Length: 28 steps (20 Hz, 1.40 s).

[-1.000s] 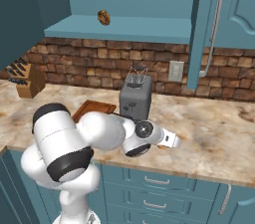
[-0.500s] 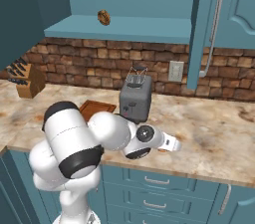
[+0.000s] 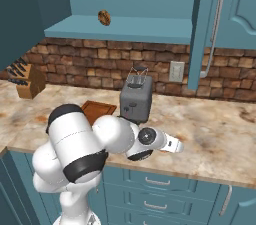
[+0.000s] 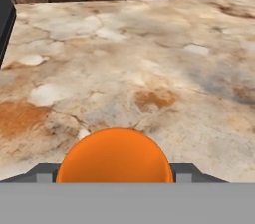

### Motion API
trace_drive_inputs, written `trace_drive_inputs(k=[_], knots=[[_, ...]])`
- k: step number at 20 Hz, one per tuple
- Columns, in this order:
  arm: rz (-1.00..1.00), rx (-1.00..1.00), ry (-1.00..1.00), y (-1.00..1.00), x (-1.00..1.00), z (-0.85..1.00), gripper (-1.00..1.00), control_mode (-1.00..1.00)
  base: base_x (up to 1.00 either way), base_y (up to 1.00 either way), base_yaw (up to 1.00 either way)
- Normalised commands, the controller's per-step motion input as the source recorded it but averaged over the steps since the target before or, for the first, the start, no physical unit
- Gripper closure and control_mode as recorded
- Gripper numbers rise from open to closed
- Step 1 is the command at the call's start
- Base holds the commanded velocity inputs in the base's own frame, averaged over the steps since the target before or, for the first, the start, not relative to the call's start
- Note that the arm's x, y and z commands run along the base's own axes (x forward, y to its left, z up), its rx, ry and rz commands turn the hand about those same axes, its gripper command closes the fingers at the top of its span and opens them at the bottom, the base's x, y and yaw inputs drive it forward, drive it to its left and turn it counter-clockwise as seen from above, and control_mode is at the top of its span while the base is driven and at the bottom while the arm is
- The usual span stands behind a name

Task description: Pick the bread, place it on the cutting board, pick the jam, place it on the counter, and close the cabinet.

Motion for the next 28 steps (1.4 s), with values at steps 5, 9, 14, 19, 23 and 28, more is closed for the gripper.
trace_drive_inputs(k=[5,9,14,19,23,28], knots=[[0.00,0.00,0.00,0.00,0.00,0.00,-1.00,-1.00,0.00,0.00,0.00],[0.00,0.00,0.00,0.00,0.00,0.06,-1.00,-1.00,0.00,0.00,0.00],[0.00,0.00,-0.05,0.00,0.00,0.31,-1.00,-1.00,0.00,0.00,0.00],[0.01,0.00,-0.08,0.00,0.00,0.63,-1.00,-1.00,0.00,0.00,0.00],[0.03,0.00,-0.06,0.00,-0.02,0.60,-1.00,-1.00,0.00,0.00,0.00],[0.02,0.00,-0.07,0.00,-0.06,0.71,-1.00,-1.00,0.00,0.00,0.00]])
